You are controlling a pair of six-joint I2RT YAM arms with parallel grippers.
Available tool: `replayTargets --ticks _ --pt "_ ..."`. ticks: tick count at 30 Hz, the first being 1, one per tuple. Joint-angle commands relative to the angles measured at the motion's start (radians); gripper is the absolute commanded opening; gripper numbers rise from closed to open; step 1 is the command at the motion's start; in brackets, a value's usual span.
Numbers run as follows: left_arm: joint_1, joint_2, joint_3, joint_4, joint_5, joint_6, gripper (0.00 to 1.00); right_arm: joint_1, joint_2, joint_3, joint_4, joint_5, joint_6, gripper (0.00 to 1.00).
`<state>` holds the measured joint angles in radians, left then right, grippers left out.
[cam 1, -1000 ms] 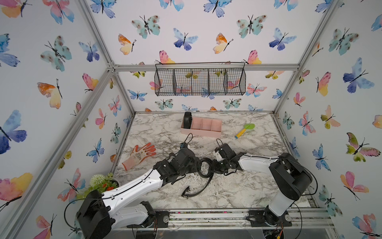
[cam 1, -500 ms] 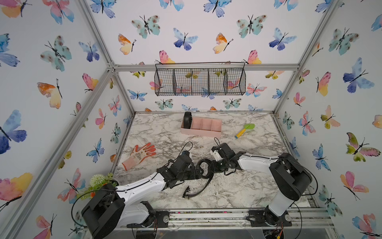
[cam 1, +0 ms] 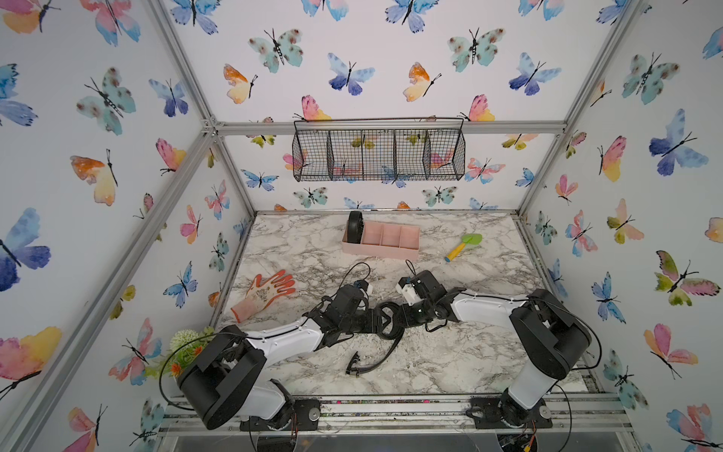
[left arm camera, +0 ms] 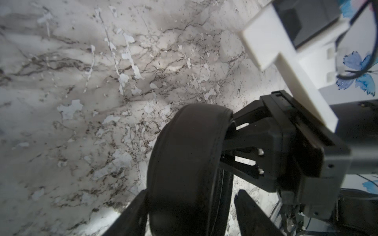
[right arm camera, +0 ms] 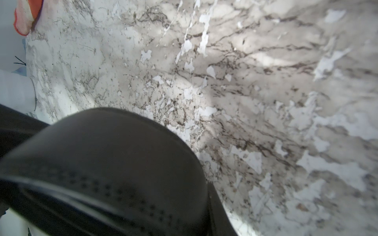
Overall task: Place the belts into the storage roll
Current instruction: Roll the belt at the center of the board.
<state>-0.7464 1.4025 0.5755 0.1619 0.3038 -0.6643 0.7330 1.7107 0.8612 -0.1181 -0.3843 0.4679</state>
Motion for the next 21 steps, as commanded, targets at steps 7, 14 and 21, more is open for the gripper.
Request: replayTargets --ticks 7,14,21 --pt "-0.002 0.016 0.000 0.015 0.083 0.065 0.55 0.002 -0.023 -0.019 0.039 -0.038 -0.019 0.03" --pt "0.011 0.041 0.006 -0.035 -0.011 0.086 0.82 0.002 -0.037 -0.023 0.044 -0.047 -0.020 0.03" --pt "0.038 0.082 -0.015 0.064 0.086 0.084 0.81 0.002 -0.045 -0.034 0.049 -0.058 -0.023 0.03"
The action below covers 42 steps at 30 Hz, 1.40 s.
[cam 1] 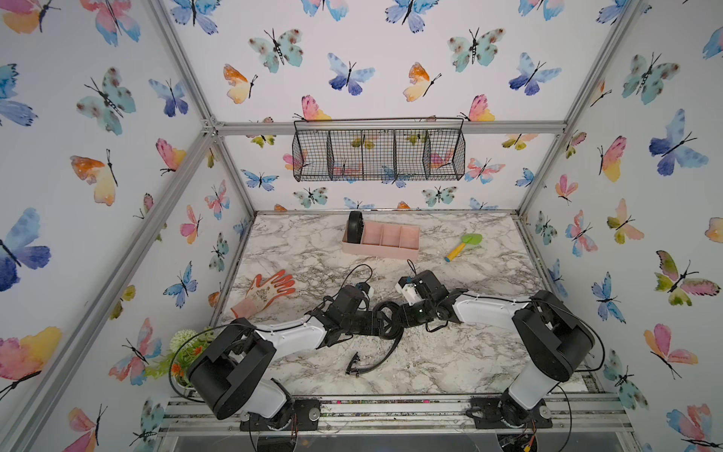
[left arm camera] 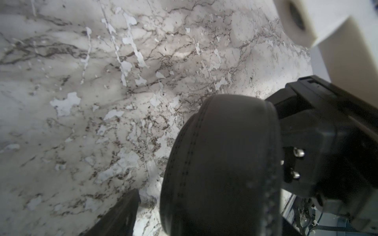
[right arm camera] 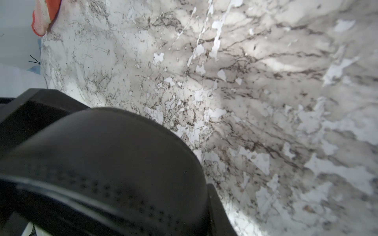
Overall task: Place the belts into the storage roll
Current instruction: Roll the belt at the center of the board.
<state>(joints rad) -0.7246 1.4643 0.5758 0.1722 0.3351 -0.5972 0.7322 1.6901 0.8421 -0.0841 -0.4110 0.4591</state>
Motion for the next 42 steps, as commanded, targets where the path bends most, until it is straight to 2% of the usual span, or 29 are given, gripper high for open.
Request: replayTargets --ticks 1,6,13,21,24,26,34,37,38,40,42 --pt "0.023 0.023 -0.020 0.076 0.076 0.015 0.79 0.003 -0.025 -0.017 0.019 -0.033 -0.015 0.03" --pt "0.039 0.058 -0.021 0.159 0.190 0.006 0.67 0.003 -0.026 -0.028 0.030 -0.045 -0.011 0.03" --pt "0.036 0.072 -0.005 0.134 0.244 0.033 0.54 0.003 -0.027 -0.029 0.036 -0.043 -0.004 0.03" --pt "0.029 0.040 0.013 0.041 0.209 0.079 0.40 0.003 -0.018 -0.022 0.032 -0.038 -0.003 0.03" --pt "0.028 0.023 0.023 0.019 0.202 0.082 0.33 0.003 -0.014 -0.023 0.036 -0.038 -0.001 0.03" --pt "0.025 0.016 0.030 0.005 0.195 0.081 0.24 0.003 -0.013 -0.025 0.041 -0.038 0.004 0.03" --pt "0.002 -0.007 0.067 -0.056 0.130 0.098 0.17 0.003 -0.024 -0.024 0.053 -0.040 0.026 0.03" --pt "-0.019 -0.032 0.092 -0.101 0.064 0.111 0.14 0.000 -0.041 -0.027 0.058 -0.028 0.049 0.07" --pt "-0.029 -0.048 0.095 -0.109 0.037 0.111 0.13 -0.001 -0.047 -0.030 0.064 -0.028 0.058 0.11" --pt "-0.054 -0.091 0.085 -0.107 -0.024 0.107 0.12 -0.002 -0.059 -0.040 0.076 -0.020 0.087 0.24" --pt "-0.081 -0.125 0.079 -0.106 -0.076 0.108 0.12 -0.003 -0.073 -0.057 0.111 -0.023 0.116 0.29"
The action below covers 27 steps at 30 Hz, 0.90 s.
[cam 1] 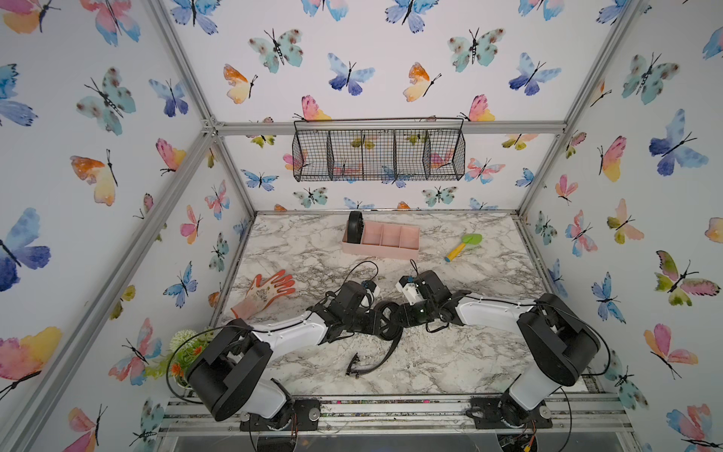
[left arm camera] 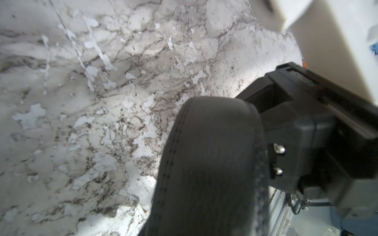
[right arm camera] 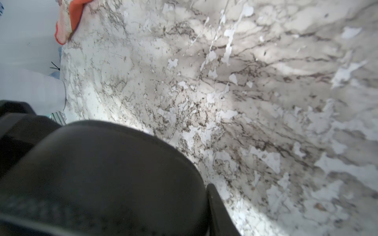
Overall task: Place the belts into the storage roll
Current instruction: Roll the belt at the center of the board.
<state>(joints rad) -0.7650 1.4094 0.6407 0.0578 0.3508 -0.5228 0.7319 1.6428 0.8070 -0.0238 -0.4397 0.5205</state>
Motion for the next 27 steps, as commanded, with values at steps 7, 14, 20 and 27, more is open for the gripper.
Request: replayTargets --ticks 7,14,20,27 --pt "-0.115 -0.168 0.031 -0.027 -0.246 0.040 0.11 -0.010 -0.078 -0.058 0.154 -0.019 0.145 0.41" --pt "-0.159 -0.202 0.068 -0.081 -0.424 0.045 0.09 -0.011 -0.178 -0.095 0.230 -0.042 0.271 0.43" --pt "-0.218 -0.242 0.068 -0.058 -0.542 0.050 0.09 -0.012 -0.243 -0.198 0.402 -0.060 0.437 0.46" --pt "-0.272 -0.264 0.075 -0.021 -0.670 0.052 0.09 -0.011 -0.254 -0.262 0.551 -0.076 0.582 0.47"
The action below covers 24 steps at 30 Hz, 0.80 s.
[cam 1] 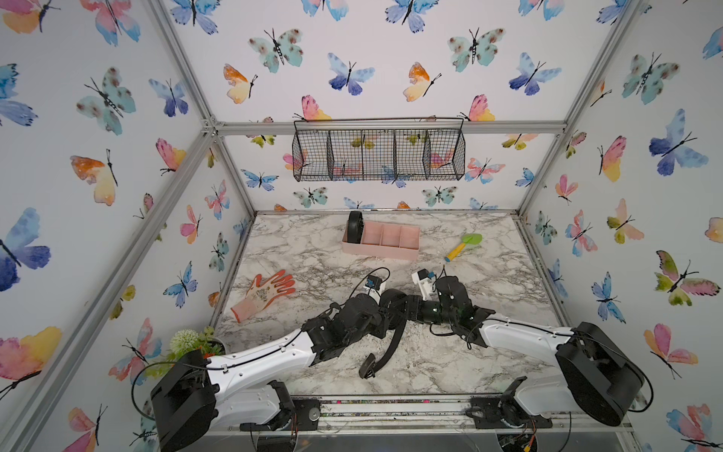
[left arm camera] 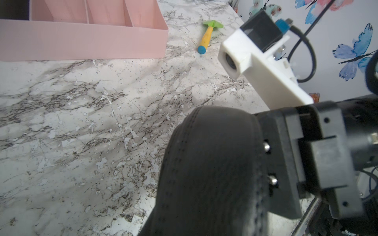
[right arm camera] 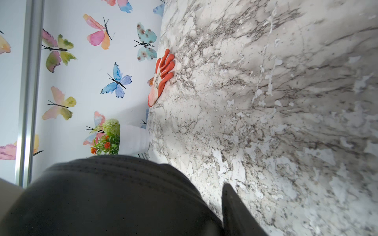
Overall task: Place the belts into the storage roll
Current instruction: Roll the belt at the center of the board.
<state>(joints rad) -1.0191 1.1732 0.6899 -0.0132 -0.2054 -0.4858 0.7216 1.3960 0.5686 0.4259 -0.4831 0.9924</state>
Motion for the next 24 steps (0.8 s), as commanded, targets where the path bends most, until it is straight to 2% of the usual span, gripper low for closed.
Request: replayTargets --ticks 1,6,13,17,24 --pt "-0.026 -0.026 0.030 0.052 -0.140 0.016 0.09 0.000 -0.011 -0.037 0.129 -0.032 0.139 0.47" --pt "-0.055 -0.027 0.017 0.116 -0.222 0.016 0.09 0.007 -0.023 -0.072 0.171 -0.015 0.212 0.49" --pt "-0.077 -0.011 0.002 0.223 -0.258 0.025 0.09 0.009 0.005 -0.099 0.255 -0.029 0.273 0.50" --pt "-0.089 0.018 0.008 0.246 -0.271 0.034 0.09 0.010 0.024 -0.095 0.286 -0.041 0.290 0.47" --pt "-0.124 0.050 -0.011 0.312 -0.359 0.044 0.06 0.012 0.048 -0.102 0.353 -0.056 0.344 0.39"
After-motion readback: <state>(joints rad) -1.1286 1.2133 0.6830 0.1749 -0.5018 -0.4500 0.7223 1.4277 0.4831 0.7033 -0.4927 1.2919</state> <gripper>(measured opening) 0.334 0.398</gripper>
